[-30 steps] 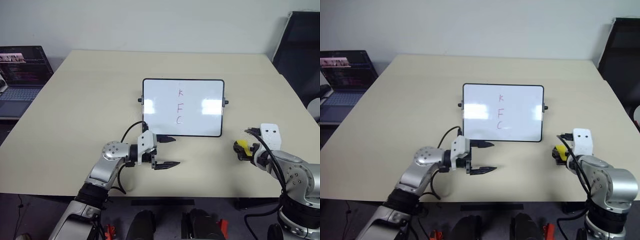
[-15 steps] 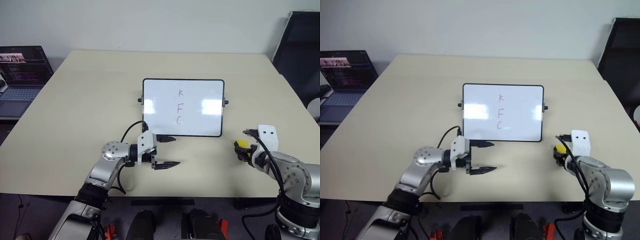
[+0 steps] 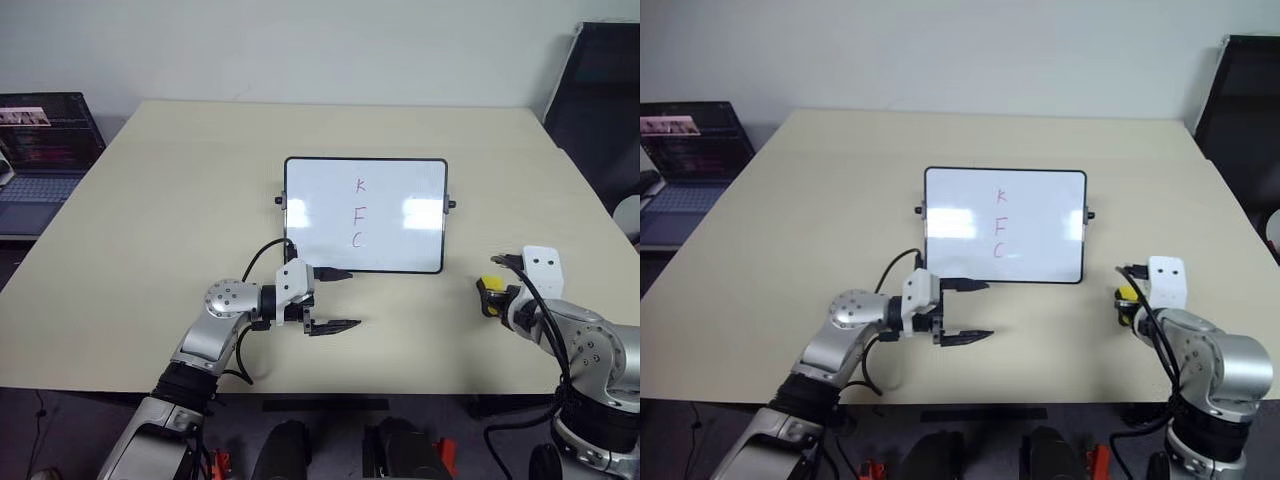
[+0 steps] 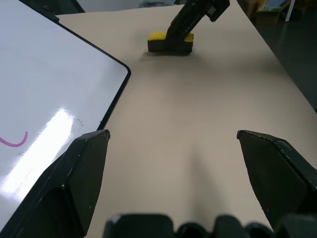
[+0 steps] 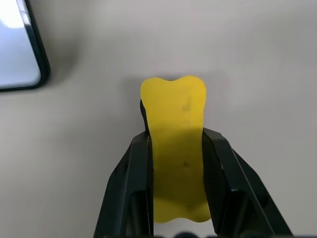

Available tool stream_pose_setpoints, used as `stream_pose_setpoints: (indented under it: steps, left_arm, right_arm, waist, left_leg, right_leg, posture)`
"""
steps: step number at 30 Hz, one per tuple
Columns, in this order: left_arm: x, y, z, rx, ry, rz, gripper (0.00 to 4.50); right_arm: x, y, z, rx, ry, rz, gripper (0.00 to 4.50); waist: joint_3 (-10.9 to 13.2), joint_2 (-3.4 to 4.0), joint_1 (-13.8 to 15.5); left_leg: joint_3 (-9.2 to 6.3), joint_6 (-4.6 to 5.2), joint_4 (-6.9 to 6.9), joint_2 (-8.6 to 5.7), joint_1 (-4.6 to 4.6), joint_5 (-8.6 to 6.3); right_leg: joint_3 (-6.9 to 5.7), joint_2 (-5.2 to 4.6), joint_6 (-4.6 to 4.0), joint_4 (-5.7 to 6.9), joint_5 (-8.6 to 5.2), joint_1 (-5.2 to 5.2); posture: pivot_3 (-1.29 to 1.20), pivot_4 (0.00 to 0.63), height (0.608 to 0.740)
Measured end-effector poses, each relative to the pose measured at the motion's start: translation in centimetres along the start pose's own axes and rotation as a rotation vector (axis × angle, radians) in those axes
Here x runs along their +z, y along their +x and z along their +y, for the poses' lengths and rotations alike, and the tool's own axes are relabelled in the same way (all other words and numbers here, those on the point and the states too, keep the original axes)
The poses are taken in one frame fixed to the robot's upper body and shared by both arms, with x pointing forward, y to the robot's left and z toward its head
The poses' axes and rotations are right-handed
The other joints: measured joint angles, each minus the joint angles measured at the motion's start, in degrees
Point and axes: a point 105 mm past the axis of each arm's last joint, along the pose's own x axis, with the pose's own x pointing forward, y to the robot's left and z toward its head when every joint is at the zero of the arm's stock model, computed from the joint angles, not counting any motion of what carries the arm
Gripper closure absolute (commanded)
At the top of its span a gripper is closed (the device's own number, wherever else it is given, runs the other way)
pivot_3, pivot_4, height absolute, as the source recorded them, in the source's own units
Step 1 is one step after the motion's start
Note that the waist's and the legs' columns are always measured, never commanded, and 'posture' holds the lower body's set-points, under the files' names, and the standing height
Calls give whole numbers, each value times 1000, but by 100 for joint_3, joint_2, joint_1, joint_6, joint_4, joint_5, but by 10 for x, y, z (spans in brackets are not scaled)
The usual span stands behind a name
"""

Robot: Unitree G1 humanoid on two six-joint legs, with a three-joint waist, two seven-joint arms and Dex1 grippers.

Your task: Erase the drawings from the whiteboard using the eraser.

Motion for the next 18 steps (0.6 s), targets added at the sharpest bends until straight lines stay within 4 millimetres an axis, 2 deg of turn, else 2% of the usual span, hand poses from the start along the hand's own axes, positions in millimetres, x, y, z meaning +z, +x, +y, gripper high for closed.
stream_pose_setpoints:
  steps: [4, 7, 9, 15, 18]
  left_arm:
    - [12, 2, 26, 169, 45, 22, 0]
    - [22, -1, 50, 341, 75, 39, 0]
    - [24, -1, 56, 417, 68, 46, 0]
    - [2, -1, 52, 550, -4, 110, 0]
    - [0, -3, 54, 600, -3, 137, 0]
  right_arm:
    - [49, -2, 11, 6, -115, -172, 3527]
    - [84, 0, 29, 26, -203, -322, 3527]
    - [103, 3, 42, 47, -229, -401, 3527]
    - [127, 21, 82, 114, -281, -498, 3527]
    - [136, 27, 94, 138, -318, -537, 3527]
  waist:
    - [1, -1, -3]
    - [1, -2, -30]
    - [1, -2, -47]
    - [1, -3, -58]
    - [1, -3, -46]
  left_leg:
    - [1, 0, 0, 0, -2, 0]
    - [3, 0, -3, 0, -3, 0]
    - [2, 0, -4, 0, -5, -2]
    - [0, -3, -3, 1, -14, -7]
    - [0, -3, -2, 1, -19, -7]
  right_leg:
    - [-2, 1, 5, -1, -2, -2]
    - [0, 2, 19, -3, -10, -4]
    - [2, 2, 6, -3, -2, -5]
    - [3, 1, -9, 4, 7, -18]
    - [1, 0, -9, 4, 7, -21]
  posture:
    - [0, 150, 740]
    - [0, 150, 740]
    - [0, 150, 740]
    - [0, 150, 740]
    - [0, 150, 740]
